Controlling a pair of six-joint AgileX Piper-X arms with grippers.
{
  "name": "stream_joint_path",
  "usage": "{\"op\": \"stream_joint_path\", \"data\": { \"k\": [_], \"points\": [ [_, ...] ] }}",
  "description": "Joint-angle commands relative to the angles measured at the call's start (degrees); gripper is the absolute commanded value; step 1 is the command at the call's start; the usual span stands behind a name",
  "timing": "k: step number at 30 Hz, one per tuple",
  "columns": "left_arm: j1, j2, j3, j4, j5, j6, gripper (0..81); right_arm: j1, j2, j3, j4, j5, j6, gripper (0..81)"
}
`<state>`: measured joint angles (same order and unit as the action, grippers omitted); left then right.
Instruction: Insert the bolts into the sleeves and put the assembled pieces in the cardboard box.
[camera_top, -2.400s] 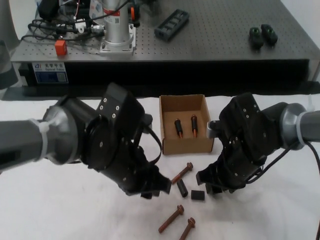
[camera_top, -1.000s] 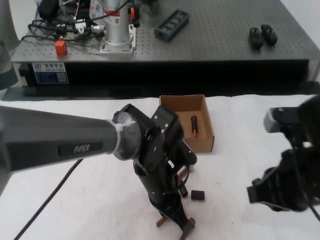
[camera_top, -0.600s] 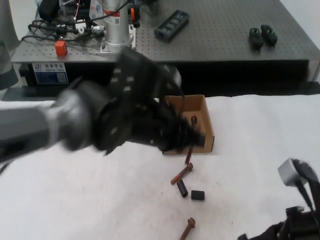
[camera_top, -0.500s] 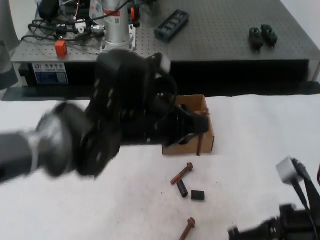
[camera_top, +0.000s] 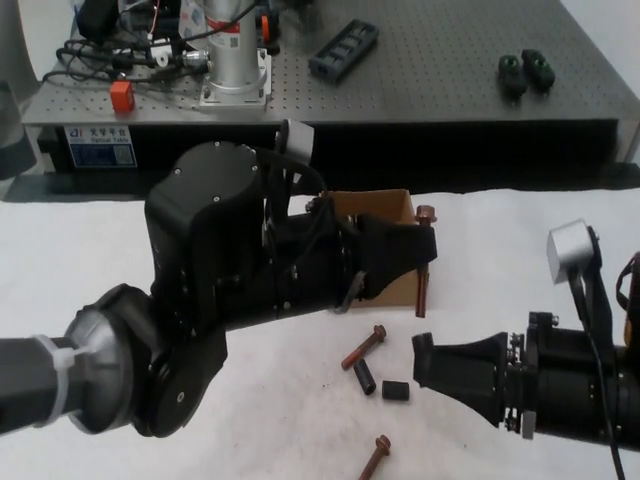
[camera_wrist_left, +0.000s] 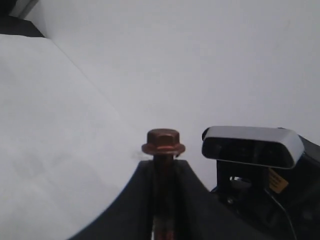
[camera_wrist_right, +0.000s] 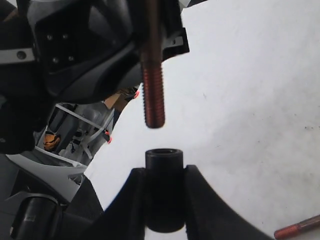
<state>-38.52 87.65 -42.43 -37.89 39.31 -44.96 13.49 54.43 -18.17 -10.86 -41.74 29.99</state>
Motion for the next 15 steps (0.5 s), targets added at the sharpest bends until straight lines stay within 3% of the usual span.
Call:
{"op": "stream_joint_path", "data": {
  "k": [1, 15],
  "points": [
    [0.0, -0.5, -0.2, -1.4, 2.6, -0.9, 0.6, 0.0, 0.9, -0.2, -3.4, -0.8, 0.9, 0.2],
    [0.0, -0.5, -0.2, -1.2, 1.7, 0.2, 0.6, 0.0, 1.0, -0.2, -6.7, 1.8, 0.9, 0.2]
  ]
}}
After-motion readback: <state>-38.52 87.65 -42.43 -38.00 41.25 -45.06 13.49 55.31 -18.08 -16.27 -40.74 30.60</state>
